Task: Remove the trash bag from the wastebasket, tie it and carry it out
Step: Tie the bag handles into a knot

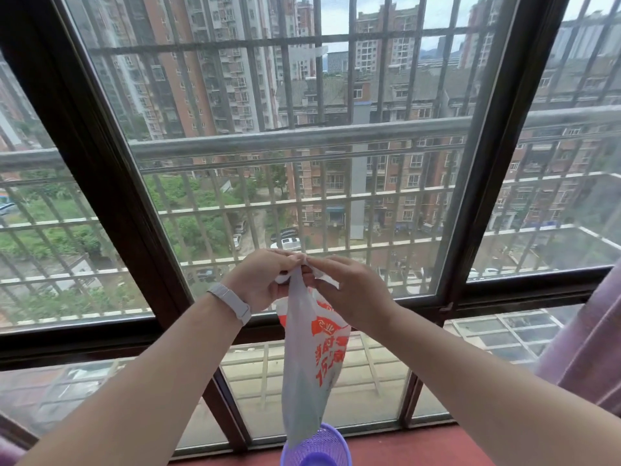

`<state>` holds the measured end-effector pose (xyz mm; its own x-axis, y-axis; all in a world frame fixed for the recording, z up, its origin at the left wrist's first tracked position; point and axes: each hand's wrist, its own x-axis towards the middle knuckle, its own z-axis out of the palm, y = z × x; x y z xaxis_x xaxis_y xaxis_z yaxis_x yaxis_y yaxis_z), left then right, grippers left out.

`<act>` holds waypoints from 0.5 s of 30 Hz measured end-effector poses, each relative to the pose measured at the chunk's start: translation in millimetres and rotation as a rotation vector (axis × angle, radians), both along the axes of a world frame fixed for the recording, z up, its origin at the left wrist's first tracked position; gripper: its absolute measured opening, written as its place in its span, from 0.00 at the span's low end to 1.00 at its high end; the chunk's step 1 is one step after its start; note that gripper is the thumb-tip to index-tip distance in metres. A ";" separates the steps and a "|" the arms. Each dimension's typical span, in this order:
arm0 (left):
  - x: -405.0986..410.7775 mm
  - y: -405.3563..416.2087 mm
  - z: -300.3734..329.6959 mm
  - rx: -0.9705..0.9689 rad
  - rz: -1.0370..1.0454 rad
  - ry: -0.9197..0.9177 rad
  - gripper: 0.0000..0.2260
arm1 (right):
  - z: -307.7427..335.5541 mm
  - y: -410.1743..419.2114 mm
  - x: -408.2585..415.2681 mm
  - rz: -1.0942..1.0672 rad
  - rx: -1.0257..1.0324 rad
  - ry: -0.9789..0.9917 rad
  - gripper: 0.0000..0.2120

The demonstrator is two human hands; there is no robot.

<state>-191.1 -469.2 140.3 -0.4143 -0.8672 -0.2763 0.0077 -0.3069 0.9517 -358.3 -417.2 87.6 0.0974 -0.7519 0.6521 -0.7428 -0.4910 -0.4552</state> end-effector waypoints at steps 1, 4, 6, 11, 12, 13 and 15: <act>1.9 -0.7 0.3 0.004 -0.013 0.016 0.09 | 1.5 -0.2 0.2 0.002 -0.020 -0.007 0.17; 4.0 -0.5 0.1 -0.002 -0.018 0.038 0.09 | 6.7 -3.1 -0.6 -0.011 -0.092 -0.043 0.08; 2.6 0.4 -1.9 -0.007 -0.007 0.062 0.10 | 10.2 -6.5 -0.1 -0.032 -0.087 -0.037 0.04; 3.2 1.0 -5.3 -0.008 -0.007 0.131 0.11 | 12.5 -10.4 0.5 -0.044 -0.102 0.016 0.07; 3.9 0.4 -5.7 0.006 0.006 0.154 0.10 | 10.6 -10.0 -0.9 -0.045 -0.106 0.026 0.07; 4.5 -0.3 -6.2 0.017 0.015 0.170 0.09 | 7.8 -9.5 -1.6 -0.047 -0.098 0.033 0.08; 5.2 -0.7 -6.1 0.024 0.005 0.169 0.08 | 2.2 -8.0 -0.2 -0.062 -0.053 0.011 0.08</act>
